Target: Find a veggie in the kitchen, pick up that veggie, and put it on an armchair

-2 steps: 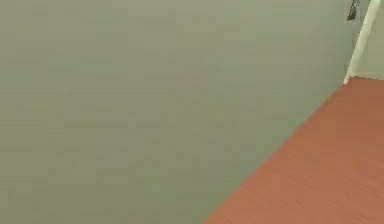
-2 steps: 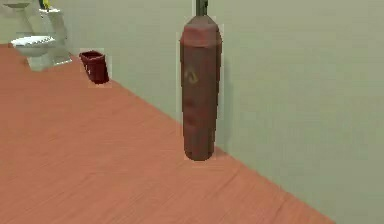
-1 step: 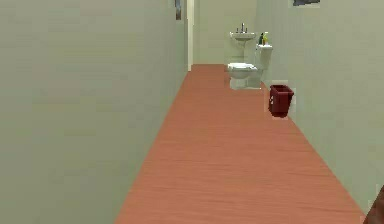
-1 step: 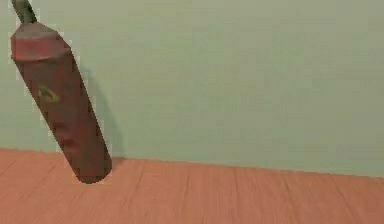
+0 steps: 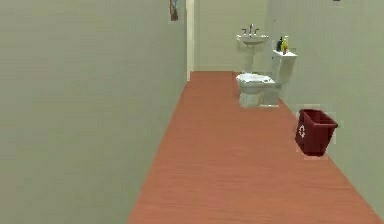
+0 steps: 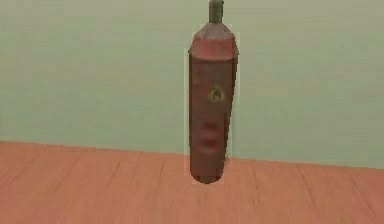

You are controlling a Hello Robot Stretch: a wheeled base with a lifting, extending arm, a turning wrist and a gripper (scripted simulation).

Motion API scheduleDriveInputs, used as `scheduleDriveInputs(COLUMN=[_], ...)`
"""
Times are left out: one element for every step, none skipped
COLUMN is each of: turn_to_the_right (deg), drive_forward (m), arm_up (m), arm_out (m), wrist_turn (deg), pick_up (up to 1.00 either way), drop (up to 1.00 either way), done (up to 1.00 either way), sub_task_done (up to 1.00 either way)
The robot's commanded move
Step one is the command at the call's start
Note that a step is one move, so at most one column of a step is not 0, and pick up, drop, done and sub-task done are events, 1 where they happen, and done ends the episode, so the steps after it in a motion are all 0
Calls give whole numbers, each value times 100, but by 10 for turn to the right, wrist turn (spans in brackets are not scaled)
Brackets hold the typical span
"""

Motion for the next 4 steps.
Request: scheduleDriveInputs(turn_to_the_right=[30, 0, 0, 0], drive_forward=[0, 100, 100, 100], arm_up=[0, 0, 0, 0], arm_out=[0, 0, 0, 0], wrist_turn=[0, 0, 0, 0], pick_up=[0, 0, 0, 0], drop=[0, 0, 0, 0], done=[0, 0, 0, 0], sub_task_done=[0, 0, 0, 0])
